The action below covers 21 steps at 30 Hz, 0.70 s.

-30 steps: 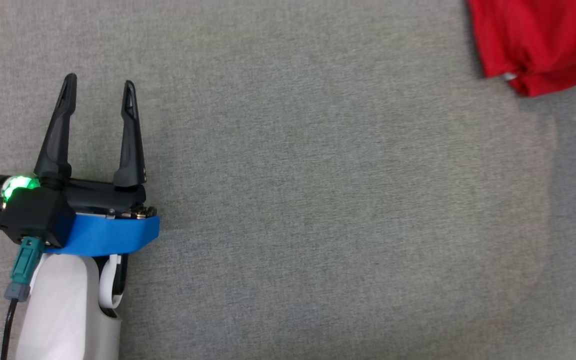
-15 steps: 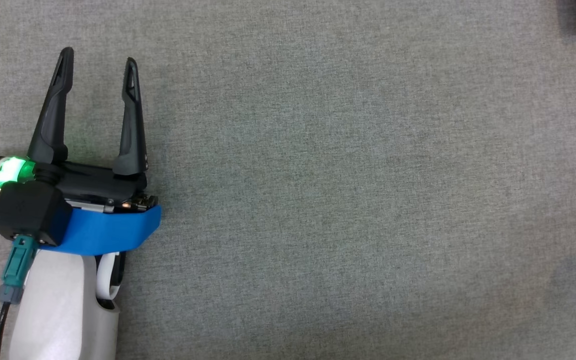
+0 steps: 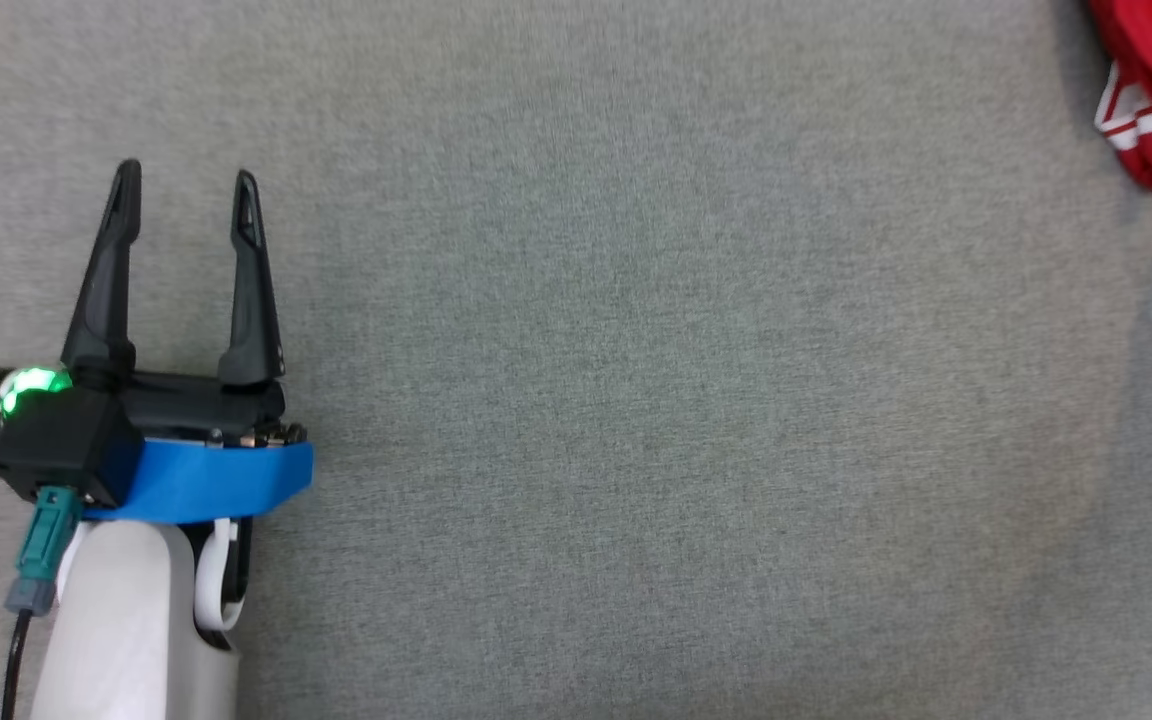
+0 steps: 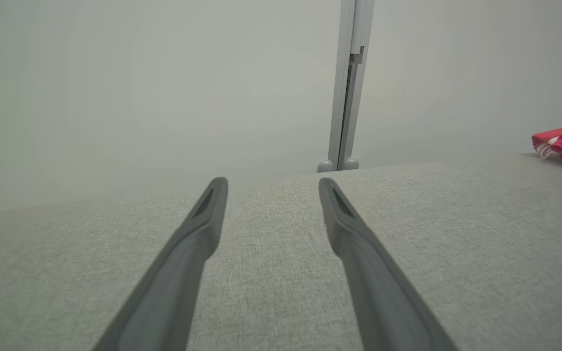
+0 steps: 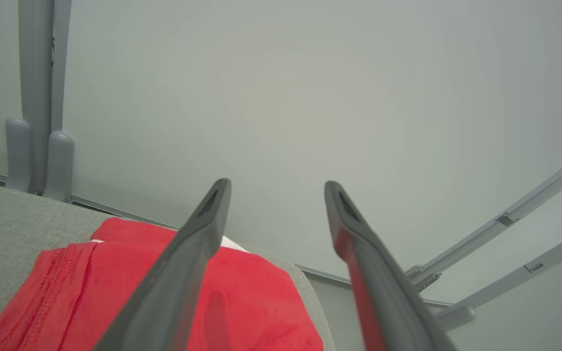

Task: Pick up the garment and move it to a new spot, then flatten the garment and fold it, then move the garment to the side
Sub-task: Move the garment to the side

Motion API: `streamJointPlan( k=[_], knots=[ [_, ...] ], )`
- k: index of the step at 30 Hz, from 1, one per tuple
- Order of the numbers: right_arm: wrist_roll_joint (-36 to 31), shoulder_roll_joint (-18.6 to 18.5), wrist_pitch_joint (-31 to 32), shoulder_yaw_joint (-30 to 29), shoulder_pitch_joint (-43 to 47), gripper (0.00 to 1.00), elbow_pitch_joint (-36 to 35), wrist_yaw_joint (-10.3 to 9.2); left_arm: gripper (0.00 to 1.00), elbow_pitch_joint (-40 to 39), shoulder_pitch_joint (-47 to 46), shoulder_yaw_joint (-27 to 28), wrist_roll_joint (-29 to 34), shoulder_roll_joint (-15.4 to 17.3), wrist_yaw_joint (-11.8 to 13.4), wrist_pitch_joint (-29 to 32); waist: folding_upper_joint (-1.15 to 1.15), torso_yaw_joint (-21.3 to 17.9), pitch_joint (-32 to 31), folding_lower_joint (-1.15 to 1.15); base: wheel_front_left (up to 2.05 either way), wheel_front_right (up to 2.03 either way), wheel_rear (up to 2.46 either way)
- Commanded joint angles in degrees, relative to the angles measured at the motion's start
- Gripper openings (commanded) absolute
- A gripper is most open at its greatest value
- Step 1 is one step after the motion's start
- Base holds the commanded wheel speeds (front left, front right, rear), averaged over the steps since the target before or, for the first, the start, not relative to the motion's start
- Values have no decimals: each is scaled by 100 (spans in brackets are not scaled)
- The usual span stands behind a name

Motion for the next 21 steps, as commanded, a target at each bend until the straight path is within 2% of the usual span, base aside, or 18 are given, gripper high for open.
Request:
streamJointPlan(
  k=[1,4,5,9,21],
  knots=[
    [-33,172,-70,24,272,100,-204,-1,100,58,120,40,-38,-29,38,-25,0,83,-398,-1,0,0,0],
    [-10,542,-115,105,646,100,-587,-1,100,178,301,108,-78,-56,67,-25,0,163,-762,-1,0,0,0],
    [115,968,-124,283,1201,100,-1163,-1,100,297,545,171,-123,-115,90,-25,0,271,-1176,-1,0,0,0],
    [372,1348,-123,376,1887,100,-1661,-1,100,457,781,226,-170,-185,100,-25,0,390,-1582,-1,0,0,0],
    [1092,1911,-126,748,3761,100,-2476,0,100,940,1389,374,-230,-301,85,-25,0,466,-2544,-1,0,0,0]
  ],
)
